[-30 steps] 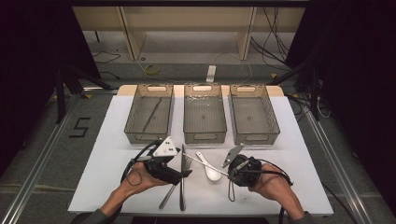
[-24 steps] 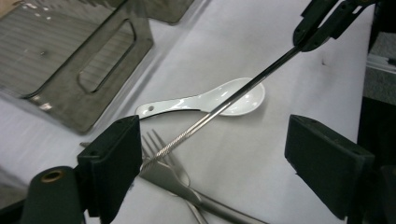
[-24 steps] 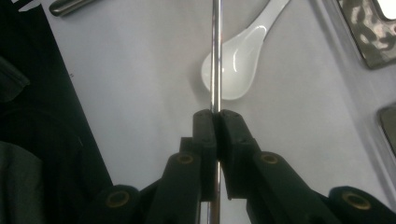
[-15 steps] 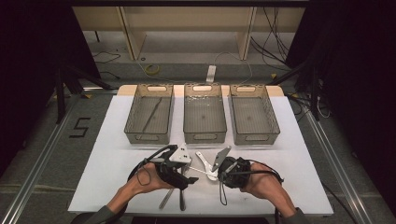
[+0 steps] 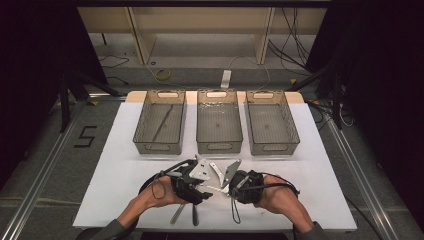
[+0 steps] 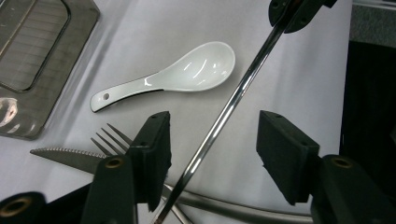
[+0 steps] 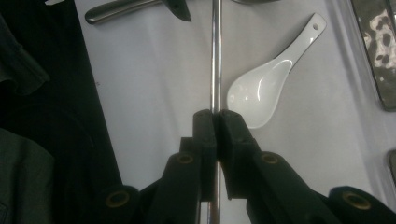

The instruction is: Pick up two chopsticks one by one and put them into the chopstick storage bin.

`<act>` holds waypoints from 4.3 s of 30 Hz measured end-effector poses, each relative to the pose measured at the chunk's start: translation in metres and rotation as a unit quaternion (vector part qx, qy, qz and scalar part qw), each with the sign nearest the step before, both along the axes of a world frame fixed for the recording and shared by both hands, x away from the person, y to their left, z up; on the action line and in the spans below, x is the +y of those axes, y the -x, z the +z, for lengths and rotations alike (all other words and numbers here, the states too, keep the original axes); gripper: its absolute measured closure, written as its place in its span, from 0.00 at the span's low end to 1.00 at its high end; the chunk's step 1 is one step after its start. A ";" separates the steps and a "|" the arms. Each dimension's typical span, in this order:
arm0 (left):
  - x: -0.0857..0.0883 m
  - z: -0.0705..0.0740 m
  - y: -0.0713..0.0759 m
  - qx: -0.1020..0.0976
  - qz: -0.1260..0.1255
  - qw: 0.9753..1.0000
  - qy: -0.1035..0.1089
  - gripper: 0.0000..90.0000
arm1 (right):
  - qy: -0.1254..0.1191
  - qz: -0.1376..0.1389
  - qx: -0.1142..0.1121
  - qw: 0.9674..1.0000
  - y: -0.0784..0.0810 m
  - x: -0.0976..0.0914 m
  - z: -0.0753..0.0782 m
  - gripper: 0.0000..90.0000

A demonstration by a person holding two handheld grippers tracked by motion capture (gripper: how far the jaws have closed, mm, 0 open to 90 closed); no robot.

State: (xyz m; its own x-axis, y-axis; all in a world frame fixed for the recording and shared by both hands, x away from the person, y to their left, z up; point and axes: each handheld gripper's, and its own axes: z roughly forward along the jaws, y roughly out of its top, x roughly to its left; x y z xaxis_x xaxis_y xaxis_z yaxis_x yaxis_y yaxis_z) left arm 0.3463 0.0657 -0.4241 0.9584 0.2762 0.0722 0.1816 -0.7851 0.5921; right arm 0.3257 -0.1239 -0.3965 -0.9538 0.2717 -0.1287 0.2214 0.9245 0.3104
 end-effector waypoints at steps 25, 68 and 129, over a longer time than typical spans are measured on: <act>-0.005 -0.004 0.009 0.025 -0.091 0.995 -0.031 0.95 | -0.002 0.045 -0.004 0.999 0.000 -0.004 0.003 0.88; 0.093 0.031 -0.049 0.023 0.233 0.968 0.090 0.95 | -0.238 -0.186 -0.021 0.953 -0.027 -0.066 -0.004 0.35; 0.152 0.029 -0.180 0.033 0.439 0.890 0.115 0.95 | -0.311 -0.217 -0.029 0.925 -0.006 -0.087 -0.024 0.32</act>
State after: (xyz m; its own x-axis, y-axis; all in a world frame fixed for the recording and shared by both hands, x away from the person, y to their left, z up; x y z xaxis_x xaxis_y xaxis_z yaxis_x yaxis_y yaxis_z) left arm 0.5265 0.2173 -0.3952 0.3648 0.9217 -0.1320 0.7063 -0.1815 0.6843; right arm 0.3320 -0.2111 -0.4206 -0.7342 0.6657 0.1333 0.4958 0.3916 0.7752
